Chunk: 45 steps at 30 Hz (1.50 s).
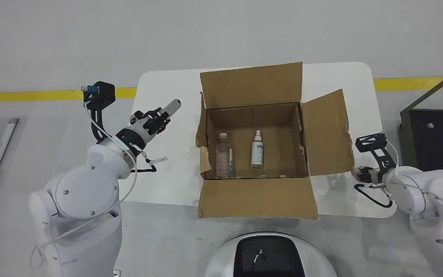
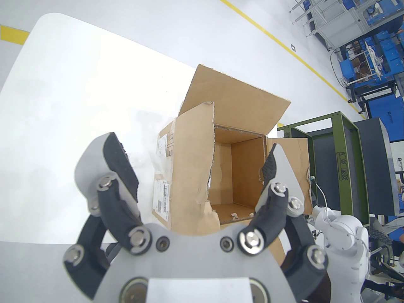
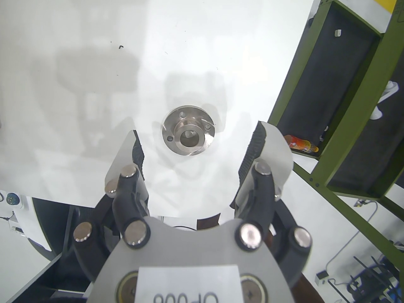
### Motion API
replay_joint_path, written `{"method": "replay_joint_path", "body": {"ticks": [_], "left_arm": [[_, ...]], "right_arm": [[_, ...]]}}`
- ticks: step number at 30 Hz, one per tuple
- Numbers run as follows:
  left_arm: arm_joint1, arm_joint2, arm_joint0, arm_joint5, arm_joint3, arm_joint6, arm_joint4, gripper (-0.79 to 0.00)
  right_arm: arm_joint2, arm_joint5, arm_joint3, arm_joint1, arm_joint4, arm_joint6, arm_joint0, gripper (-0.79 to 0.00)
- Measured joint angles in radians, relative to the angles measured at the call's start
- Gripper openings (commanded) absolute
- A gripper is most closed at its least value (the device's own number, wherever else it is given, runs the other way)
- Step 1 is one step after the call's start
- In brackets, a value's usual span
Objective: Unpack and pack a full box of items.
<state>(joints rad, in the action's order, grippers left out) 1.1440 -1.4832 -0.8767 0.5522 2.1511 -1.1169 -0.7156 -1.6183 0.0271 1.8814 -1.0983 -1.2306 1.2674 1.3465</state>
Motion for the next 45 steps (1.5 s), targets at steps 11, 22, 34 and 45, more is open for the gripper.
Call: {"method": "replay_joint_path", "body": {"ticks": [11,22,34,45], "left_arm": [[0.000,0.000,0.000,0.000,0.000,0.000,0.000,0.000],[0.000,0.000,0.000,0.000,0.000,0.000,0.000,0.000],[0.000,0.000,0.000,0.000,0.000,0.000,0.000,0.000],[0.000,0.000,0.000,0.000,0.000,0.000,0.000,0.000]], "right_arm": [[0.026,0.003,-0.028,-0.001,-0.011,-0.005,-0.006,-0.425],[0.041,0.006,-0.050,-0.002,-0.017,-0.007,-0.015,-0.443],[0.051,0.011,-0.068,-0.003,-0.018,-0.005,-0.026,-0.493],[0.059,0.017,-0.060,-0.004,-0.013,-0.001,-0.030,-0.634]]}}
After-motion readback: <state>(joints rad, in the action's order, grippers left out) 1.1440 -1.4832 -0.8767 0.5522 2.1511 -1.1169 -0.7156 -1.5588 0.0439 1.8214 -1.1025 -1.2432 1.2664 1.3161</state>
